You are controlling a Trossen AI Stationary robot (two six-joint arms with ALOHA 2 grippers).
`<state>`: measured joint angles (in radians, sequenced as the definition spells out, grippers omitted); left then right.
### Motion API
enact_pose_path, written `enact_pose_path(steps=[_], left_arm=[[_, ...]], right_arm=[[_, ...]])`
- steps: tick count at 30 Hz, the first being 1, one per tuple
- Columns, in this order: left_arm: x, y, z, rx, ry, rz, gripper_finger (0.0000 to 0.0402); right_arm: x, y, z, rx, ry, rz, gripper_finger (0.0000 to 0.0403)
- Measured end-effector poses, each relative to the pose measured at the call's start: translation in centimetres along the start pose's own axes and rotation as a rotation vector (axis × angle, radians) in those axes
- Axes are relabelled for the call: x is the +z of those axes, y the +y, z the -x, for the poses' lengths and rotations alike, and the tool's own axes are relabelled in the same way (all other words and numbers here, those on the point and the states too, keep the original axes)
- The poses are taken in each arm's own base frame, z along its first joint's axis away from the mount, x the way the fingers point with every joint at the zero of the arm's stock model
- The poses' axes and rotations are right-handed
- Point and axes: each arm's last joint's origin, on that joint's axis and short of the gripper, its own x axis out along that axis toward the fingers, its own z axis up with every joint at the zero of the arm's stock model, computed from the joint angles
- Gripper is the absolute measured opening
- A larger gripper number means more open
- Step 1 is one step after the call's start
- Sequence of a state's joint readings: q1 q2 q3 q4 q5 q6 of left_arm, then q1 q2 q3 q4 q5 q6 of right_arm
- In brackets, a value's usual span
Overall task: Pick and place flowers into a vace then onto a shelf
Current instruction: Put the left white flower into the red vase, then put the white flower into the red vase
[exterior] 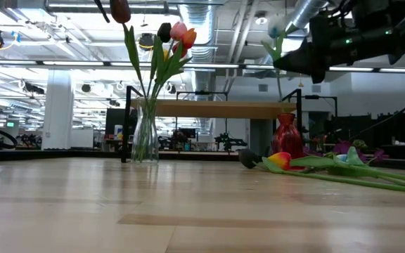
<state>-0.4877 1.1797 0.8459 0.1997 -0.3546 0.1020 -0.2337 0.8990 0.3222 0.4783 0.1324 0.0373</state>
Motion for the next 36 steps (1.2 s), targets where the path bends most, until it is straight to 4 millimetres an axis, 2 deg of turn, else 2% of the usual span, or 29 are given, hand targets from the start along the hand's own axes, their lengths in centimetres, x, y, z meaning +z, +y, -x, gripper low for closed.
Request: enact_pose_path(steps=[9, 23, 30, 36], left_arm=[[0.0, 0.0, 0.0, 0.000, 0.000, 0.001, 0.0135], [-0.1, 0.0, 0.0, -0.001, 0.008, -0.001, 0.0135], [-0.1, 0.0, 0.0, -0.001, 0.008, -0.002, 0.0135], [-0.1, 0.0, 0.0, -0.001, 0.007, -0.001, 0.0135]], right_arm=[[-0.7, 0.0, -0.5, -0.006, 0.041, 0.008, 0.0049], [-0.8, 0.3, 0.5, 0.009, 0.231, 0.000, 0.0155], [0.6, 0.8, 1.4, 0.024, 0.366, -0.036, 0.0168], [1.9, 2.1, 2.6, 0.043, 0.521, -0.173, 0.0159]])
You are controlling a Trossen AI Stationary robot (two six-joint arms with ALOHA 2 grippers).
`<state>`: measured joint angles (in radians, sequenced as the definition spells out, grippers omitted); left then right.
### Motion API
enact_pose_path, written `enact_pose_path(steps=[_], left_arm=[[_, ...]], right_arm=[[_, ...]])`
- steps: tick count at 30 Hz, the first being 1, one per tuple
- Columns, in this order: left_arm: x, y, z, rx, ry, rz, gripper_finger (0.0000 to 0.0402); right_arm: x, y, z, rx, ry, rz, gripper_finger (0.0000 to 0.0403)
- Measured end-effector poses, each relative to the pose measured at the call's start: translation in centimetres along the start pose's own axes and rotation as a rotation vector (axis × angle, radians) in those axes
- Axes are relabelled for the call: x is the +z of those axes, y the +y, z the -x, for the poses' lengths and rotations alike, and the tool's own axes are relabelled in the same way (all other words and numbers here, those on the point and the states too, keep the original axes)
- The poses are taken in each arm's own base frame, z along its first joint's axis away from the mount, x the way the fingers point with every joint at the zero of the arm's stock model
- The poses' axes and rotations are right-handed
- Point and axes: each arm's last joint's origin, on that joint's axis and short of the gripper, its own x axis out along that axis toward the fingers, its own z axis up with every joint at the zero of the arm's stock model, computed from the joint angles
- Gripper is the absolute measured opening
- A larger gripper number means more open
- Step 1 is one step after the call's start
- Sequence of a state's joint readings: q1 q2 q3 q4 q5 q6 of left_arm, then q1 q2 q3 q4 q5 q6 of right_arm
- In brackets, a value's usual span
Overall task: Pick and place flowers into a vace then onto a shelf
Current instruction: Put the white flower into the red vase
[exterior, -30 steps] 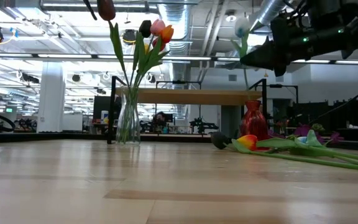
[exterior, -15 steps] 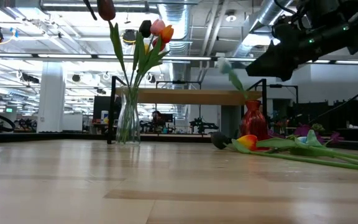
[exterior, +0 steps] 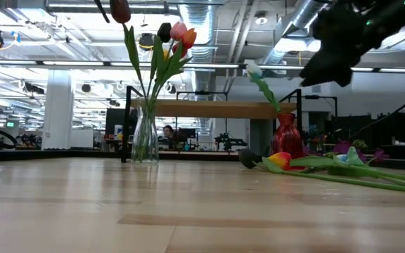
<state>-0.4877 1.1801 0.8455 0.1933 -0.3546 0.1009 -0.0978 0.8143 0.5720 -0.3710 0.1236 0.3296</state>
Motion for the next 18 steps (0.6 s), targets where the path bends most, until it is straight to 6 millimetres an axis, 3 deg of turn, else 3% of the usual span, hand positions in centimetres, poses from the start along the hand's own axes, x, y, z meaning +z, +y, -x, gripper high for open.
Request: enact_pose_path(steps=[10, 18], left_arm=[[0.5, 0.1, 0.0, 0.005, -0.048, 0.003, 0.0135], [0.6, 0.1, 0.0, 0.006, -0.056, 0.006, 0.0135]], right_arm=[[-3.7, 2.8, 1.0, 0.039, 0.368, -0.273, 0.0138], [-5.8, 5.1, 0.9, -0.080, 0.408, -0.381, 0.0134]])
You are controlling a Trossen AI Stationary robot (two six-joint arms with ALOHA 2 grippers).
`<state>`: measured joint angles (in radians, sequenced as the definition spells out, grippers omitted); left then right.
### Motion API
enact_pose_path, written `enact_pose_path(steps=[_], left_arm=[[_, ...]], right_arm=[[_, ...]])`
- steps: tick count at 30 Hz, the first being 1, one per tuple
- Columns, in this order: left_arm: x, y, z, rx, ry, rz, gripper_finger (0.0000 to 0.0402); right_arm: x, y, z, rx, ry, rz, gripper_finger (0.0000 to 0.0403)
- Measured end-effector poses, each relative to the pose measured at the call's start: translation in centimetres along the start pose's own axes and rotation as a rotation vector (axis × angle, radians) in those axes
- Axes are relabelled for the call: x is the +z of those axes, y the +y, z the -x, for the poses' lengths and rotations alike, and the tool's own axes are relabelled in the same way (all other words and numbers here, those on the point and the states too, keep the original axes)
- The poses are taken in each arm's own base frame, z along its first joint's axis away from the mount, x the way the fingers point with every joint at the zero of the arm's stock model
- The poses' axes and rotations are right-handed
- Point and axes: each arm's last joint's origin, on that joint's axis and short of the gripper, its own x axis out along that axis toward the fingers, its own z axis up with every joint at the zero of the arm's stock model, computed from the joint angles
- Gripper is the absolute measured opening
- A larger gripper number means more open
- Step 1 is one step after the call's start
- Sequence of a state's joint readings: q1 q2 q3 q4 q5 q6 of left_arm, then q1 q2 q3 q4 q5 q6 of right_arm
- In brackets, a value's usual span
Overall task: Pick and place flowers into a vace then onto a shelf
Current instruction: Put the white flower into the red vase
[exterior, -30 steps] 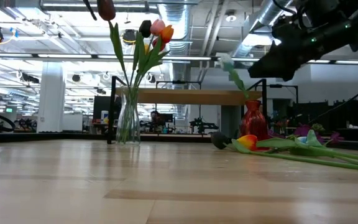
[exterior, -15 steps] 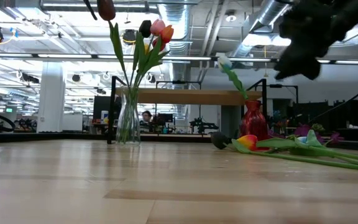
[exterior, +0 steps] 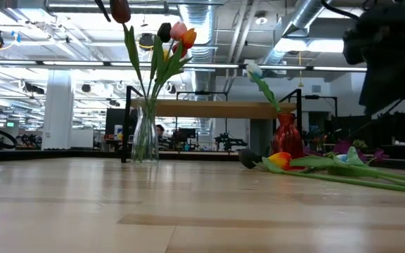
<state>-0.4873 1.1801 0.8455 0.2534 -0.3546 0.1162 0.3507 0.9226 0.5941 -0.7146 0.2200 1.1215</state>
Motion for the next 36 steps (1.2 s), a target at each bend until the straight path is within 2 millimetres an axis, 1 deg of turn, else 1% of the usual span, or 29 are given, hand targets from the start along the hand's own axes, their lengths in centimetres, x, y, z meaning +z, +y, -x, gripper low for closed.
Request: enact_pose_path(steps=[4, 8, 12, 18, 23, 31, 36], left_arm=[[0.1, 0.0, 0.0, 0.001, -0.006, 0.002, 0.0135], [0.1, 0.0, 0.0, -0.001, -0.008, 0.004, 0.0135], [0.1, 0.0, 0.0, -0.001, -0.008, 0.004, 0.0135], [0.1, 0.0, 0.0, -0.003, -0.007, 0.003, 0.0135], [0.1, -0.1, 0.0, -0.017, -0.009, 0.003, 0.0135], [0.1, -0.1, 0.0, -0.018, -0.009, 0.003, 0.0135], [0.1, -0.1, 0.0, -0.019, -0.009, 0.003, 0.0135]], right_arm=[[-1.1, 0.8, -1.3, -0.062, 0.003, -0.031, 0.0141], [-2.2, 1.5, -3.0, -0.125, 0.025, -0.051, 0.0149], [-2.9, 2.2, -4.6, -0.152, 0.018, -0.050, 0.0156], [-3.0, 2.6, -6.7, -0.180, 0.012, -0.077, 0.0160], [-2.8, 2.6, -8.2, -0.218, 0.014, -0.082, 0.0158], [-3.0, 2.1, -9.5, -0.284, 0.035, -0.072, 0.0155], [-3.1, 2.0, -9.9, -0.311, 0.040, -0.051, 0.0135]])
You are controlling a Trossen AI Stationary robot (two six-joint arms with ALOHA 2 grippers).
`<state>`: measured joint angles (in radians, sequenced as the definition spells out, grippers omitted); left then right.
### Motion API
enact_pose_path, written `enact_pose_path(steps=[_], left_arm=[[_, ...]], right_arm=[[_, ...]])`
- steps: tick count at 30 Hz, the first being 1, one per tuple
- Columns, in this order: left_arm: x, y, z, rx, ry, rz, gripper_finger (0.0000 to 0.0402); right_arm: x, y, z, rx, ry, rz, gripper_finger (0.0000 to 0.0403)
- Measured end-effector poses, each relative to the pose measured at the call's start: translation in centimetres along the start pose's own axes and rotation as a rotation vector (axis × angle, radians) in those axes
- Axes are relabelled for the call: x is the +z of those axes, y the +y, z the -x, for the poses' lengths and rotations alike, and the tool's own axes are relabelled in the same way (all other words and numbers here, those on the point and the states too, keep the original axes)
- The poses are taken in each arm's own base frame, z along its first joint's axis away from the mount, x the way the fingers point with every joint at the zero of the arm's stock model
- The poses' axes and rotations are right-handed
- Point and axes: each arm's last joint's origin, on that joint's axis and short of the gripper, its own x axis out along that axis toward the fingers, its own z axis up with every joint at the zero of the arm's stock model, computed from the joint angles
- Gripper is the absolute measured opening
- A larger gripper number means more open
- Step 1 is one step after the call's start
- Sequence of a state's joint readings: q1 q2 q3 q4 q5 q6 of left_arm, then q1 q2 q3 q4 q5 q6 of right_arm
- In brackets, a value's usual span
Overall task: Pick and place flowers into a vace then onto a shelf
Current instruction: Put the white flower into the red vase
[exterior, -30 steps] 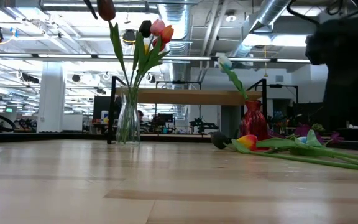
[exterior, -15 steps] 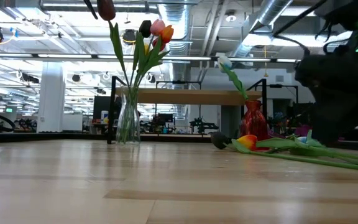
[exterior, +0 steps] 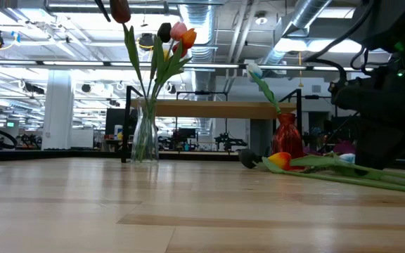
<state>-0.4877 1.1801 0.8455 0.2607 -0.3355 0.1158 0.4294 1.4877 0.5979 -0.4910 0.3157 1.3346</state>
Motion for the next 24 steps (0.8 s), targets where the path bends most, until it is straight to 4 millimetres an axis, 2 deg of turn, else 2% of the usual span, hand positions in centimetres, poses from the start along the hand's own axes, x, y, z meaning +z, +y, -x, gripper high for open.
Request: enact_pose_path(steps=[3, 9, 16, 19, 24], left_arm=[[0.0, 0.0, 0.0, 0.000, 0.000, 0.000, 0.0135], [0.0, 0.0, 0.0, 0.000, 0.000, 0.007, 0.0135], [0.0, 0.0, 0.0, -0.001, 0.000, 0.019, 0.0135], [0.0, 0.0, 0.0, -0.001, 0.000, 0.019, 0.0135], [0.0, 0.0, 0.0, -0.004, 0.000, 0.019, 0.0135]], right_arm=[[-0.1, -0.1, 0.0, -0.006, 0.010, 0.008, 0.0106], [-0.2, 0.0, 0.0, 0.010, 0.040, 0.006, 0.0012], [-0.7, -0.1, 0.5, 0.025, 0.110, 0.018, 0.0004], [-0.8, -0.4, 1.3, 0.031, 0.155, 0.007, 0.0003], [-0.7, -0.1, 3.4, -0.053, 0.160, 0.035, 0.0001]])
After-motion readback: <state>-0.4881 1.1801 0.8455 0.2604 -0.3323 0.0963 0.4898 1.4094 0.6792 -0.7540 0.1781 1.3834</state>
